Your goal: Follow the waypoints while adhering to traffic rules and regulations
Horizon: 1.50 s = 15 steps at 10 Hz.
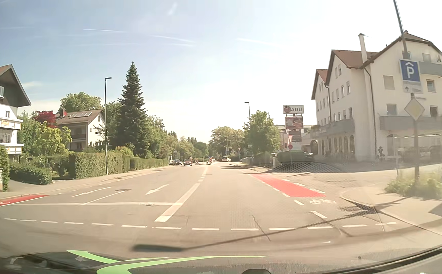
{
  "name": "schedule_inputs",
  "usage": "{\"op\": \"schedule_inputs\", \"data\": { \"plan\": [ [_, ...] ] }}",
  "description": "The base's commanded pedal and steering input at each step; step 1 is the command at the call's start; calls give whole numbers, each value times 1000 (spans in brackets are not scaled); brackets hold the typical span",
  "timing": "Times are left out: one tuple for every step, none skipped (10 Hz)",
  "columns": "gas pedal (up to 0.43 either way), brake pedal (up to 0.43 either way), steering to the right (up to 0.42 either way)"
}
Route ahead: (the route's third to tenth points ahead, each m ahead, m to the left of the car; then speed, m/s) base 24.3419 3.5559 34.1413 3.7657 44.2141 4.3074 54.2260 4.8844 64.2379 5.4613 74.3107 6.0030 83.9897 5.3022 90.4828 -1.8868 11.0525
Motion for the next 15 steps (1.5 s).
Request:
{"op": "schedule_inputs", "data": {
  "plan": [
    [0, 0, -7],
    [0, 0, -7],
    [0, 0, -7],
    [0, 0, -7],
    [0, 0, -7],
    [0, 0, -8],
    [0, 0, -8],
    [0, 0, -8],
    [0, 0, -8],
    [0, 0, -8],
    [0, 0, -8],
    [0, 0, -8],
    [0, 0, -8],
    [0, 0, -8],
    [0, 0, -8]
  ]
}}
